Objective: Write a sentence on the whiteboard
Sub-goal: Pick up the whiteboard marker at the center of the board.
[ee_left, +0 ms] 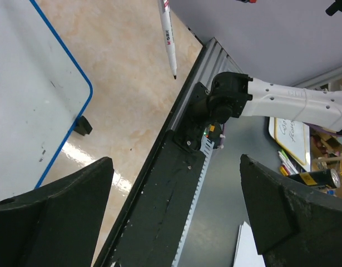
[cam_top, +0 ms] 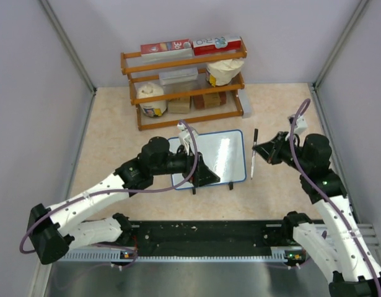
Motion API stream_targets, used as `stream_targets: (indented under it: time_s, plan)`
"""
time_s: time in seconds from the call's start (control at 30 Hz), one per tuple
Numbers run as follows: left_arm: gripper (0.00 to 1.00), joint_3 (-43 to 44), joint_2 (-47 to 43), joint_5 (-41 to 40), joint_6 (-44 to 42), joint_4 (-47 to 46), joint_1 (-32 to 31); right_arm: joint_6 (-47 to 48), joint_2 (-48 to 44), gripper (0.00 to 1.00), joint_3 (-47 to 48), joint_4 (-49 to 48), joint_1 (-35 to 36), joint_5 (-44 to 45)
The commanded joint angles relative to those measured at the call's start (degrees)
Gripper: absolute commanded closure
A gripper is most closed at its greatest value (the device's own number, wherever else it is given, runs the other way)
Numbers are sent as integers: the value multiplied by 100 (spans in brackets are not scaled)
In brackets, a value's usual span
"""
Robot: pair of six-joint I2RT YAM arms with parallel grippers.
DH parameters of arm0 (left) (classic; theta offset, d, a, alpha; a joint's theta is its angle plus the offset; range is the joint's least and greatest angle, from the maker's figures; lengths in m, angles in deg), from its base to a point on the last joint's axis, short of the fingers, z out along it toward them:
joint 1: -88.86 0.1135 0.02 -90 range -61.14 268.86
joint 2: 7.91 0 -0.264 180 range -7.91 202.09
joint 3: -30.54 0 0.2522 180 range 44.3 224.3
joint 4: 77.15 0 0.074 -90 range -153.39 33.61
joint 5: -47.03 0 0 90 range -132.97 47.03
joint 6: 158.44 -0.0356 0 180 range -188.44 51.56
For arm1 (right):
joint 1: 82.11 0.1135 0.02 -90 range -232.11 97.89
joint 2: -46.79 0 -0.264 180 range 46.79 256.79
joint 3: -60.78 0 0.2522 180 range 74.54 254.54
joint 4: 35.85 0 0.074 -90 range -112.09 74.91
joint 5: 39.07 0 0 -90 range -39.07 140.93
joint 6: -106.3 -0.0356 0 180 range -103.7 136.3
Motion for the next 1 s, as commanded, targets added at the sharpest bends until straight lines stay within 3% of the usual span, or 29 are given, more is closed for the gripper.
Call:
stream_targets:
  time_s: [0.0,0.2,0.37,0.5,0.6,0.67,0.73,0.77,0.87,0.9,0.93,0.97]
  plan:
    - [2,-593,206,215,731,-2352,-104,-863,-635,100,-724,-1588,145,-484]
    - [2,-242,1198,514,811,-3380,-200,-1637,-961,100,-1173,-2669,294,-370]
    - [4,232,2191,900,995,-4094,-227,-1901,-944,100,-1068,-2785,286,-396]
    - [12,505,2728,1103,1171,-4516,-279,-2015,-909,100,-1041,-2706,295,-352]
    - [23,505,2799,1103,1207,-4780,-341,-2068,-918,100,-1041,-2618,295,-247]
    - [43,523,2817,1164,1189,-4754,-393,-2121,-909,100,-1059,-2644,303,-159]
    - [73,488,2843,1199,1207,-4728,-402,-2243,-874,100,-1077,-2706,286,-133]
    - [100,461,2834,1208,1207,-4719,-402,-2270,-830,100,-1059,-2715,294,-133]
    - [100,303,2642,1033,1032,-4474,-402,-2279,-646,100,-954,-2671,286,-238]
    - [100,268,2484,928,961,-4360,-402,-2235,-558,95,-936,-2679,294,-299]
    - [100,259,2378,858,856,-4193,-394,-2200,-514,88,-927,-2706,294,-465]
    - [100,276,2282,779,594,-3730,-394,-2156,-478,68,-875,-2723,303,-571]
